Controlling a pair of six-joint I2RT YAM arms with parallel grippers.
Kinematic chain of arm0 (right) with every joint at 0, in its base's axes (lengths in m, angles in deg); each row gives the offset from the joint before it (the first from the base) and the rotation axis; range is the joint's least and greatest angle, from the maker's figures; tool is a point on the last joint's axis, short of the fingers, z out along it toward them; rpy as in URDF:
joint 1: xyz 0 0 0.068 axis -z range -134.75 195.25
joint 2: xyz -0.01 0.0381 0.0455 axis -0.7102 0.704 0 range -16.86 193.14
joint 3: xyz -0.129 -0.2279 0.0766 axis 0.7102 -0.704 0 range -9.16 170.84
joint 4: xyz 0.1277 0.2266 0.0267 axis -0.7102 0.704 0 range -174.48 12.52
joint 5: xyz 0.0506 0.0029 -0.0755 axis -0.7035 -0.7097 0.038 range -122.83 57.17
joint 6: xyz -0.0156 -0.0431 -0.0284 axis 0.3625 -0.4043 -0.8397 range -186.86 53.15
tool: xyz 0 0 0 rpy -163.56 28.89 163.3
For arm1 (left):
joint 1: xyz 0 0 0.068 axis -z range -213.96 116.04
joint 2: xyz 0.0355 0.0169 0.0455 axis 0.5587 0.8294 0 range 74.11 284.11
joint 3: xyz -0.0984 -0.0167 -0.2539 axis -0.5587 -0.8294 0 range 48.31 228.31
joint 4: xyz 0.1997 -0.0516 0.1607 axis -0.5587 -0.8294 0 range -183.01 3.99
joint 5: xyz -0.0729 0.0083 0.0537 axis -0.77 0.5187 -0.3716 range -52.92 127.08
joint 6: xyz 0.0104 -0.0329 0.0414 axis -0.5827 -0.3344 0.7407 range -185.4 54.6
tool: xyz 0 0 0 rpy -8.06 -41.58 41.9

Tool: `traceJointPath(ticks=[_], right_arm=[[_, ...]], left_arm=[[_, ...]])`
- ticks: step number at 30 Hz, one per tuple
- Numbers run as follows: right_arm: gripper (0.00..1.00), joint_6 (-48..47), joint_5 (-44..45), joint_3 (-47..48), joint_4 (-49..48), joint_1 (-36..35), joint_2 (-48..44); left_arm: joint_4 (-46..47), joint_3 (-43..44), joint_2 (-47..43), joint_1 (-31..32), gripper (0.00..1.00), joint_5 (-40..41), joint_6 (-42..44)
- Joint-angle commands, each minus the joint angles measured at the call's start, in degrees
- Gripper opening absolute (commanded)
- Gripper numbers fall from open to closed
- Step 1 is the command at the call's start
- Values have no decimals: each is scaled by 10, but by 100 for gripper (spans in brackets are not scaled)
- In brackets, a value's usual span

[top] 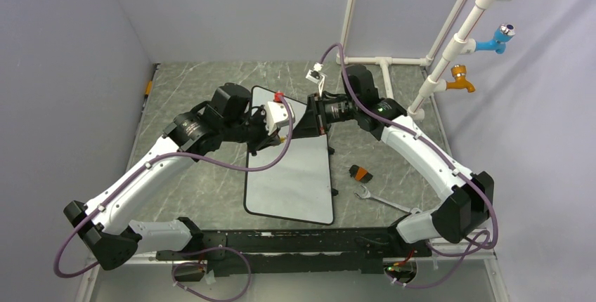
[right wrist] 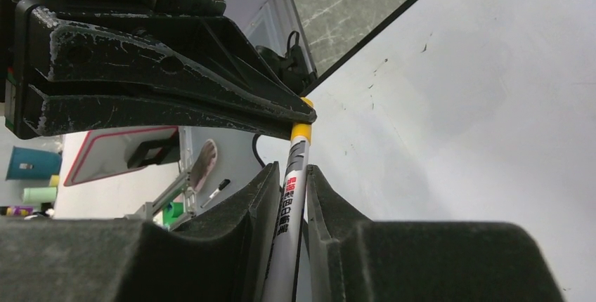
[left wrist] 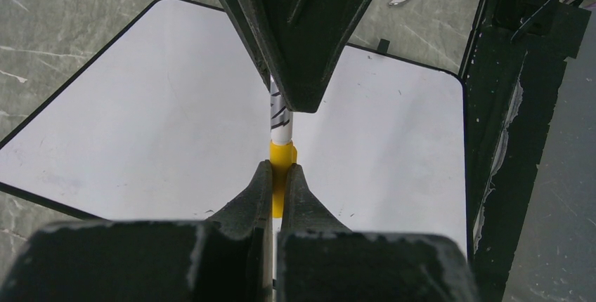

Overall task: Write a sentence on the whiteboard
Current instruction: Open the pen cap of the whiteboard marker.

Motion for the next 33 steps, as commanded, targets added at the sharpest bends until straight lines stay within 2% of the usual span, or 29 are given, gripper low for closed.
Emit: traceJointPath(ticks=[1,12,15,16,17,22,29,33], right_arm=[[24,12,-7,20,-32,-10,2],[23,16,2,20,-39,-14,4],[15,16,4,18,-39,-15,4],[5,16,4,16,-38,-15,4],[0,14,6,17,-37,-16,4],[0,15,27,13,-35,-16,-7],[0,36,77,27,-26,-15,-31],[0,47,94,36,-21,-11,-43]], left_arm=[[17,-4,-11,5,0,-5,6],[20,-8,-16,6,0,-3,6],[20,-9,-17,7,0,-4,6],[20,-9,-18,7,0,-3,5],[20,-10,-18,7,0,-3,5],[26,-14,-25,7,0,9,4],[75,-56,-79,7,0,96,0],[93,-73,-101,7,0,119,-1]])
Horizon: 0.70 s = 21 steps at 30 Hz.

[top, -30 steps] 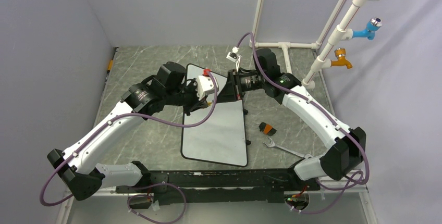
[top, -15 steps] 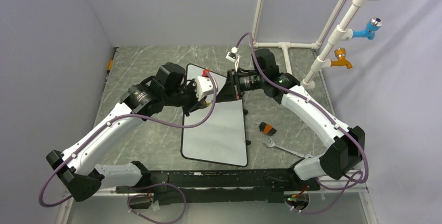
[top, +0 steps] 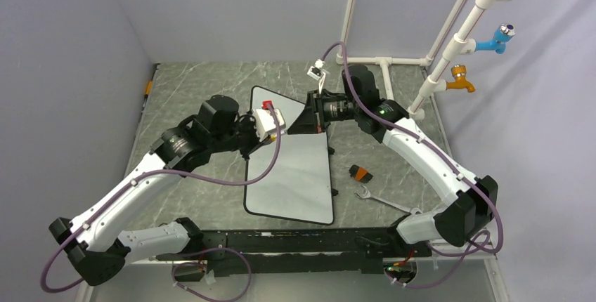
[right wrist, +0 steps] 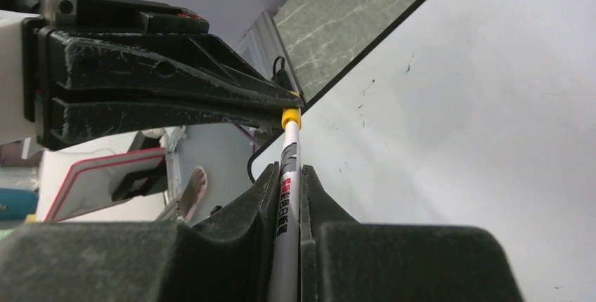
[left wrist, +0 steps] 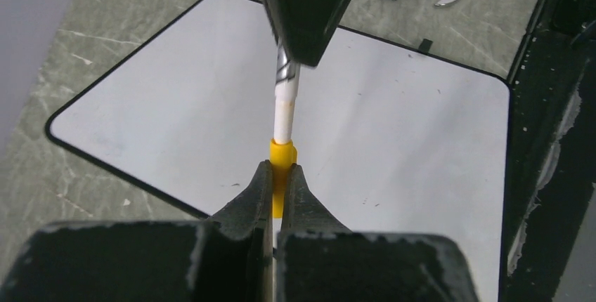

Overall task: Write a sentence on the whiteboard
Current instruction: Open the pen cap of the whiteboard marker, then place the pen cap at the center of the board.

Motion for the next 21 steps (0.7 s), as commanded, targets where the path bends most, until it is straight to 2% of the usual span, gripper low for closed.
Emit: traceJointPath(ticks=[1,8,12,17,21], right_arm=[[0,20,31,34,-9,5,-35],[0,10,48,46,12,9,-50],[0,-1,87,41,21,8,-65],[0,0,129,6,-12,9,-94],[0,2,187,-34,-43,8,-120]], left_arm=[[53,-10,-35,0,0,52,-1],[51,-14,-33,0,0,72,-3],[63,-27,-52,-1,0,117,-15],[70,-32,-79,-1,0,192,-60],[69,-48,-96,-1,0,255,-133]])
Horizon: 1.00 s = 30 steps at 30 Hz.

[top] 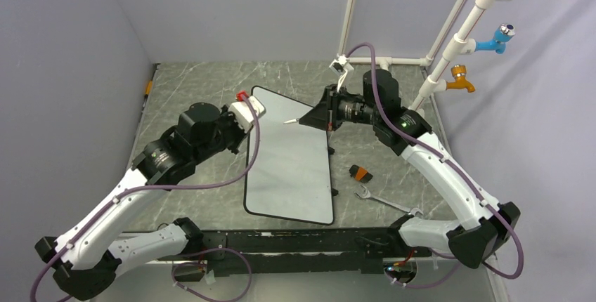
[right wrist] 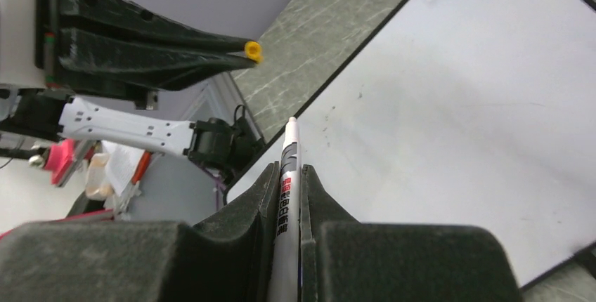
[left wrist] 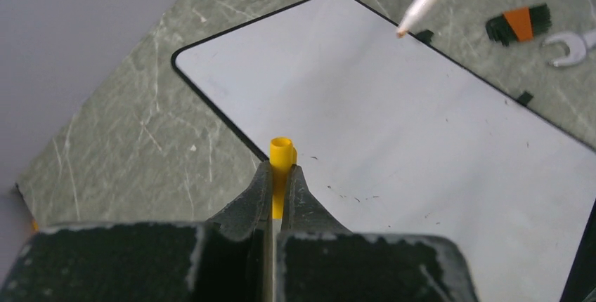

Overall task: Write a sentence on the whiteboard
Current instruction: Place the pen cap at the center of the board.

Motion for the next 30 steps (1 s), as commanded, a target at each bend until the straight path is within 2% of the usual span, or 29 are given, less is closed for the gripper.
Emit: traceJointPath(ticks=[1,6,9,13,20,30], right_arm=[[0,-1,82,-38,-50,1,-40],[0,-1,139,-77,-62,2,-62],[0,-4,161,-91,-63,1,-72],[0,-8,183,-100,-61,1,-84],[0,-16,196,-102,-48,1,-93],[0,-21,203,-111,-37,1,-111]], left_arm=[[17,-18,-26,-1,0,109,-106],[-19,-79,-54,-3,0,251,-255],[-43,-131,-68,-24,0,280,-344],[-39,-213,-81,-82,0,239,-425],[17,-320,-78,-180,0,152,-495],[68,-354,24,-217,0,119,-543]])
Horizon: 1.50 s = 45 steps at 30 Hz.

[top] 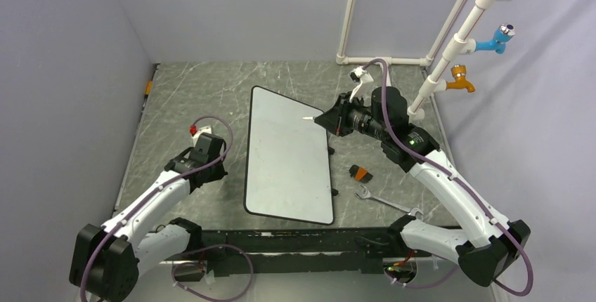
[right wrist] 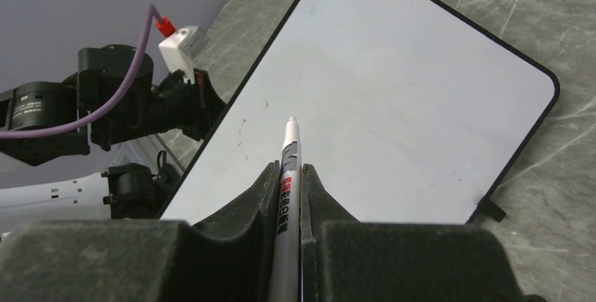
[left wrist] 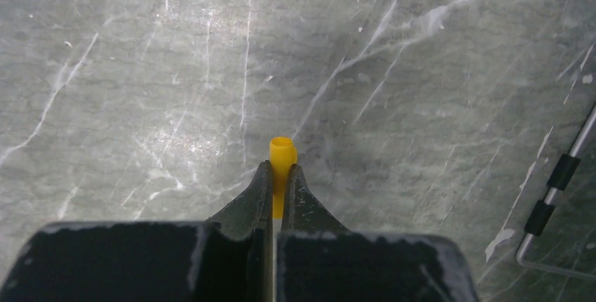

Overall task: Write a sentence on the whiteboard
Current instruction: Place the pen cap at the center of the board, then adjust the whiteboard at the center of the board.

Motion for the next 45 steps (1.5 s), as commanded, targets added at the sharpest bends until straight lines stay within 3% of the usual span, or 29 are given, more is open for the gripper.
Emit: traceJointPath(ticks=[1,18,27,35,40,45], right_arm=[[0,-10,13,-4,-6,1,-20],[0,-29,44,5,10,1,-17],[0,-42,80,5,31,1,-23],[0,-43,82,-4,28,1,-27],[0,-47,80,3,31,1,-25],[0,-51,84,21,36,1,-26]], left_arm=[[49,-10,18,-13,0,-24,-36],[53,-30,-7,-30,37,-17,-32],[-5,61,-32,-32,38,-18,13],[-32,190,-31,-33,53,-72,111],[-7,243,21,-33,47,-151,160],[-2,290,96,-33,43,-174,159]])
